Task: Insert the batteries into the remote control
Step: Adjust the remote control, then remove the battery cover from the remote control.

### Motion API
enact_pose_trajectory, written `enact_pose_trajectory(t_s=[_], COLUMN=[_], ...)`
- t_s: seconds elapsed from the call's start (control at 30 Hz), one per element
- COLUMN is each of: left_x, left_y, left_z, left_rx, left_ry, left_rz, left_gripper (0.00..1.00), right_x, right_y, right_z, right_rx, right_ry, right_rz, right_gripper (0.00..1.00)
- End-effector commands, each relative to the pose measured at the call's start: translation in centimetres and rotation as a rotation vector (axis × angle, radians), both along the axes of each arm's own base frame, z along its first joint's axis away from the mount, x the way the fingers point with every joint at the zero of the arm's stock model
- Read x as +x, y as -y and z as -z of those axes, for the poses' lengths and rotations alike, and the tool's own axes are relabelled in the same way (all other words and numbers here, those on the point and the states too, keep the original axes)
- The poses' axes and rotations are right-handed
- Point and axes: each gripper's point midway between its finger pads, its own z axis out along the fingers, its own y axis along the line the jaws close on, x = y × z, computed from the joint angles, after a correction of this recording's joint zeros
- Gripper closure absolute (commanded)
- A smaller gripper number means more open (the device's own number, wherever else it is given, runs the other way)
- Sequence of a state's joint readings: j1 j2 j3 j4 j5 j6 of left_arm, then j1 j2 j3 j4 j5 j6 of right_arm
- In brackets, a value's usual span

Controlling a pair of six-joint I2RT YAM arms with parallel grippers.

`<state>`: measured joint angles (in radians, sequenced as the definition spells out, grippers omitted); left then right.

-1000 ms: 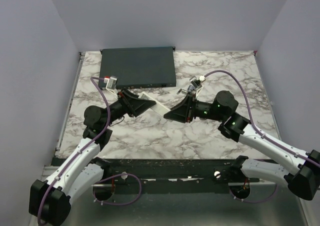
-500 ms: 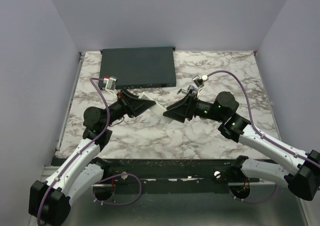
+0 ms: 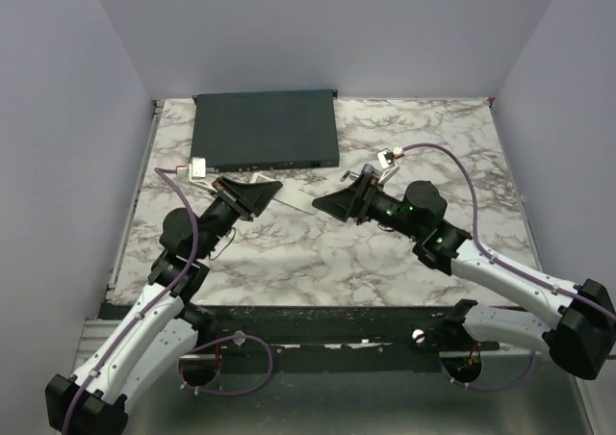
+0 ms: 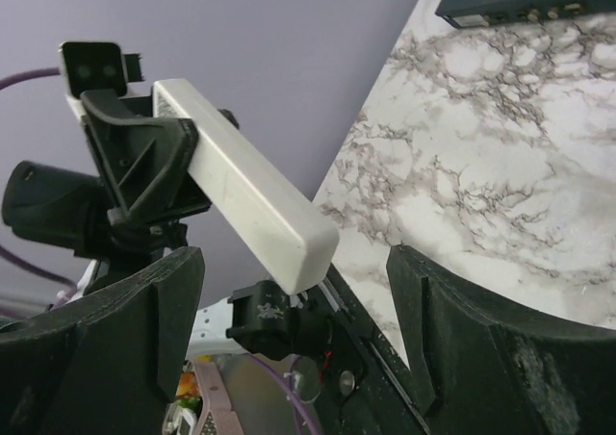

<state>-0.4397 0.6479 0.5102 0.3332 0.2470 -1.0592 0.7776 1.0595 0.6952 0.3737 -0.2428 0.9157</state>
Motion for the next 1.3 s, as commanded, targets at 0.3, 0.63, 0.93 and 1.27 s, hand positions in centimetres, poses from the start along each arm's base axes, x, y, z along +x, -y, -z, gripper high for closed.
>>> enact_pose_trajectory(t_s=[0.3,0.63,0.93,1.27], left_x=[0.3,-0.1,-1.4,-1.8], left_y=[0.3,0.6,1.3,1.8], left_z=[-1.0,-1.8,-2.7,-3.0], left_rx=[-0.026,-0.074,-0.167,-0.212], left_ry=[0.001,-0.002,-0.040,-0.054], left_rz=[-0.119,-0.093,-0.003,0.041], left_gripper=[1.00,1.00,1.00,1.00], right_x=[1.3,0.5,-0.5,-1.0], right_y=[-1.4,-2.1,-1.1,-0.5], right_z=[0.1,0.6,-0.9,-2.2], right_rx=[0.112,0.134,0.224,0.315], right_ry=[-0.094,-0.103,0.000,0.039], right_rz=[0.006,-0.055,-0.073,-0.073], right_gripper=[0.29,0.18,0.44,0.40])
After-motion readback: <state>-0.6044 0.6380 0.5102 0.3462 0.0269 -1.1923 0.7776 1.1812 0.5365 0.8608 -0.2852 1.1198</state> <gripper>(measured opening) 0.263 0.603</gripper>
